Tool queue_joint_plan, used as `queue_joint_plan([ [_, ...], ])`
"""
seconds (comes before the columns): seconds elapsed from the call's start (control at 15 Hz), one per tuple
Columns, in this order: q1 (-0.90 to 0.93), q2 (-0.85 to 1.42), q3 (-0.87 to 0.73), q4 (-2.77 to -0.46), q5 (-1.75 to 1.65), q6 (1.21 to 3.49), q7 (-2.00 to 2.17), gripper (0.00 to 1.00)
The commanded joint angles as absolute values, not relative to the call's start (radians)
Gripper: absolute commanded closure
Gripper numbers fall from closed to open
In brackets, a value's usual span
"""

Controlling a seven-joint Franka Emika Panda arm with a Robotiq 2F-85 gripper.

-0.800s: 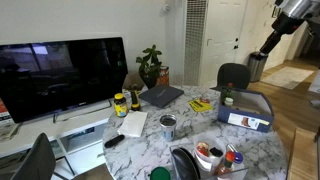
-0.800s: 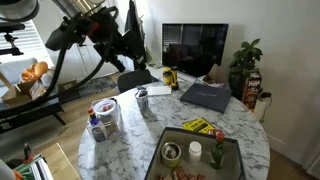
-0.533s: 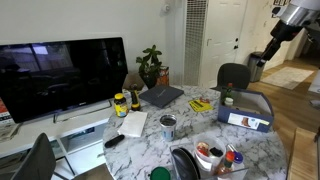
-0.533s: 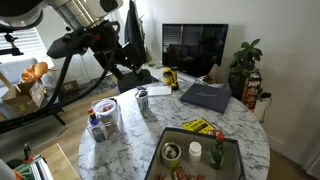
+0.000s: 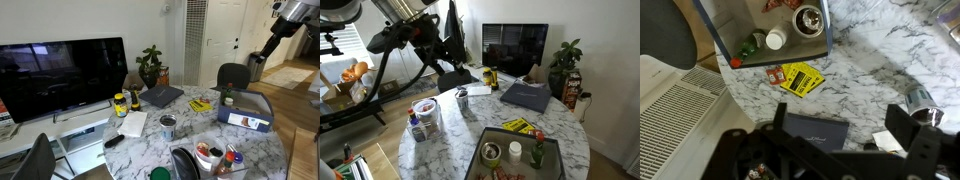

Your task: Remove the white bottle from the box

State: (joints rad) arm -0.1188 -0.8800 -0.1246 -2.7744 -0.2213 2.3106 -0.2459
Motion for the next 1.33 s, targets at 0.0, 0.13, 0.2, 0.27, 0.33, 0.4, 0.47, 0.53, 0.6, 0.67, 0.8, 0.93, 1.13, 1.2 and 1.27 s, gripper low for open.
queue_joint_plan([
  [0.0,-0.114,-0.745,-0.024,-2.723,-0.203,2.352,-0.072,0.0],
  [0.13,-0.086,-0.646,0.037,-2.667,-0.199,2.327,-0.013,0.0],
  [0.2,-0.083,-0.594,0.074,-2.639,-0.206,2.326,0.027,0.0],
  [0.27,-0.079,-0.542,0.116,-2.604,-0.21,2.325,0.08,0.0],
  [0.33,-0.074,-0.498,0.147,-2.571,-0.217,2.329,0.121,0.0],
  [0.4,-0.059,-0.451,0.171,-2.529,-0.21,2.313,0.149,0.0],
  [0.47,-0.044,-0.409,0.193,-2.489,-0.205,2.295,0.176,0.0],
  [0.53,-0.028,-0.382,0.214,-2.463,-0.206,2.287,0.204,0.0],
  [0.6,-0.013,-0.36,0.224,-2.443,-0.211,2.283,0.209,0.0],
  [0.67,-0.018,-0.427,0.19,-2.507,-0.225,2.318,0.186,0.0],
  [0.8,0.002,-0.372,0.206,-2.461,-0.224,2.312,0.205,0.0],
  [0.93,0.004,-0.355,0.206,-2.448,-0.224,2.31,0.206,0.0],
  [1.13,0.004,-0.354,0.205,-2.445,-0.224,2.309,0.206,0.0],
  [1.2,0.004,-0.354,0.205,-2.445,-0.224,2.309,0.206,0.0],
  [1.27,0.004,-0.354,0.205,-2.445,-0.224,2.309,0.206,0.0],
])
